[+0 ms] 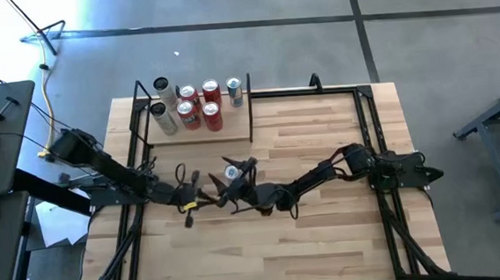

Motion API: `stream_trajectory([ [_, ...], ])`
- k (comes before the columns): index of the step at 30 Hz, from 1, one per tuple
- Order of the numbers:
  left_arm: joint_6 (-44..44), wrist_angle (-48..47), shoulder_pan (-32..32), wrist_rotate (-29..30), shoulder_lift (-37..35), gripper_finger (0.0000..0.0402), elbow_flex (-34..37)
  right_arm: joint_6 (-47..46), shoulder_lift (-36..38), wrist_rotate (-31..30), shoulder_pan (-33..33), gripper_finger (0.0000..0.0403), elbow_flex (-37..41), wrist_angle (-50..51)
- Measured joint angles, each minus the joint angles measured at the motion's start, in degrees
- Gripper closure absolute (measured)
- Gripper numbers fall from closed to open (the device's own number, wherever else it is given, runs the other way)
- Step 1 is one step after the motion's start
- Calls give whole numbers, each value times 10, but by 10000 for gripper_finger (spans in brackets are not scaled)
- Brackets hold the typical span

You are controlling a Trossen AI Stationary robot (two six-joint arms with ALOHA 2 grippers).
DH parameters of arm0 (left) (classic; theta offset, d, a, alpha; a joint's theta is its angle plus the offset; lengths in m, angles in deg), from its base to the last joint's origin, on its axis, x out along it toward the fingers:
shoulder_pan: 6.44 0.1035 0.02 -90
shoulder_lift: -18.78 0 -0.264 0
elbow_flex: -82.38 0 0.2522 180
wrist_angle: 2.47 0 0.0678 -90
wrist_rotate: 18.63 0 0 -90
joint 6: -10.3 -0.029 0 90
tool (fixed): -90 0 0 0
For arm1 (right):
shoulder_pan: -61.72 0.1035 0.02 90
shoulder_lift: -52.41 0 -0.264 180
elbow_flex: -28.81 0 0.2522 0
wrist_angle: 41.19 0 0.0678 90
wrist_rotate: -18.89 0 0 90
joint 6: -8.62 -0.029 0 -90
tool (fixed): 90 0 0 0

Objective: Place canned beverage on shelf
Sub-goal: Put the blue soda can aligned with the other blue soda can on the shelf

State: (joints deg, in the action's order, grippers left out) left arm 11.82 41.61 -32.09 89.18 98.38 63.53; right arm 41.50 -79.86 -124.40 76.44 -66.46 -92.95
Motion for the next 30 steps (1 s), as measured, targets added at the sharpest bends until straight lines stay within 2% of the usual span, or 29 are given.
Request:
stream_trajectory([
  [4, 12, 12, 16, 17, 49, 402, -27, 178, 22, -109, 21, 130, -37, 28],
  [8, -7, 32, 22, 17, 109, 402, -59, 301, 79, -195, 42, 213, -24, 45],
  [11, -11, 54, 27, 18, 153, 402, -79, 321, 138, -217, 46, 305, 43, 60],
  [13, -6, 80, 28, 19, 180, 402, -90, 264, 196, -213, 39, 372, 112, 81],
  [14, -5, 97, 28, 24, 192, 402, -92, 213, 229, -195, 35, 386, 152, 100],
  [16, 4, 131, 28, 46, 217, 402, -98, 57, 297, -125, 23, 384, 231, 173],
  [19, 26, 183, 28, 104, 245, 402, -98, -211, 377, 95, -17, 394, 327, 281],
  [21, 43, 201, 29, 140, 260, 401, -98, -300, 388, 207, -51, 400, 369, 258],
  [25, 63, 209, 33, 140, 278, 402, -107, -328, 342, 236, -81, 401, 403, 181],
  [30, 94, 210, 43, 135, 305, 402, -125, -313, 259, 269, -85, 402, 355, 145],
])
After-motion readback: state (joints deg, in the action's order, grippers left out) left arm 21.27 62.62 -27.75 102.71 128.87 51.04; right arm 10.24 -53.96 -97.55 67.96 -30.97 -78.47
